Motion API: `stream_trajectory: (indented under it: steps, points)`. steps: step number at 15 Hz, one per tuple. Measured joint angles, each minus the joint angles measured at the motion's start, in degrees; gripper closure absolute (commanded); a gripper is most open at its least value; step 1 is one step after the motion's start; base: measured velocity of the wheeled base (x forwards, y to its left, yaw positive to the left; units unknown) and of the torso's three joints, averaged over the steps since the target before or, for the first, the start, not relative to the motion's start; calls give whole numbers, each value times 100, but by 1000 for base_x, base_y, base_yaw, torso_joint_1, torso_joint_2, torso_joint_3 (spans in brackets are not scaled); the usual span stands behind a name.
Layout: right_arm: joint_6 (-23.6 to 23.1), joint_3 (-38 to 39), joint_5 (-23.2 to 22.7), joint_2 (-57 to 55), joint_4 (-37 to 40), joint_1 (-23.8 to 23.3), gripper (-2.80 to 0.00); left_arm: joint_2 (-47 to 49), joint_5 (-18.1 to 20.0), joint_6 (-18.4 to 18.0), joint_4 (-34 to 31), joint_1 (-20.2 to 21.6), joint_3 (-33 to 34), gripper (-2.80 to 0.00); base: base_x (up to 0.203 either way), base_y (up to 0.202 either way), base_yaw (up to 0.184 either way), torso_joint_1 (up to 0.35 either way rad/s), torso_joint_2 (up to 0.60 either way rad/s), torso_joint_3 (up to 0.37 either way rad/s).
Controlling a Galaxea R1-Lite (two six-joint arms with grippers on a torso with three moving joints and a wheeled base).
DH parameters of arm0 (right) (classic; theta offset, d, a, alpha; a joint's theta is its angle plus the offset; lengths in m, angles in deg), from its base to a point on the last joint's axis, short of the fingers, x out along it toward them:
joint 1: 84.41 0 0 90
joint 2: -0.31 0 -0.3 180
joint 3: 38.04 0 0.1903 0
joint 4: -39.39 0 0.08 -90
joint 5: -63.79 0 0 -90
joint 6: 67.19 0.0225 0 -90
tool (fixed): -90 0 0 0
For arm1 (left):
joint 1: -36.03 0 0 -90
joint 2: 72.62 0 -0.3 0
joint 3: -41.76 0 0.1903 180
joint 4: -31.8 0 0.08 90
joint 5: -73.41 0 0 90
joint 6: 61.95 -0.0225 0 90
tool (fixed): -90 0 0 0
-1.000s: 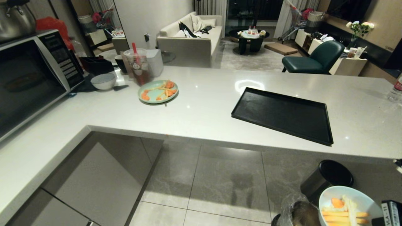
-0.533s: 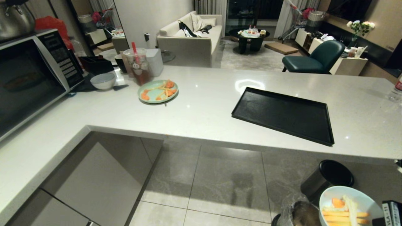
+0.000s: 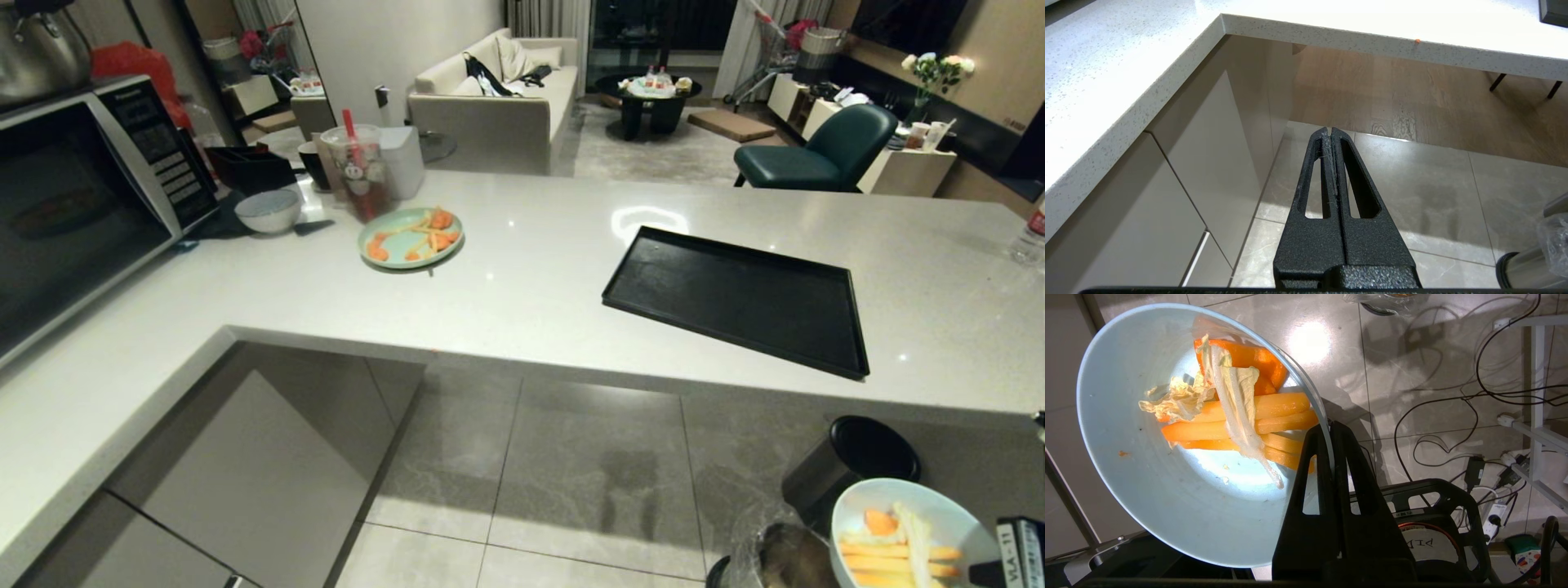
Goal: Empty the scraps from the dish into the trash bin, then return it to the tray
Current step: Move the bowl over the trash can
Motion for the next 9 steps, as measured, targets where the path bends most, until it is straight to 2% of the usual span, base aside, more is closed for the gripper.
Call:
stream_trajectory:
  steps: [9]
  points:
    - [33, 12, -2, 0, -14, -7, 0, 0, 4, 0, 0, -2, 0, 0, 0, 0, 0, 0, 0, 0]
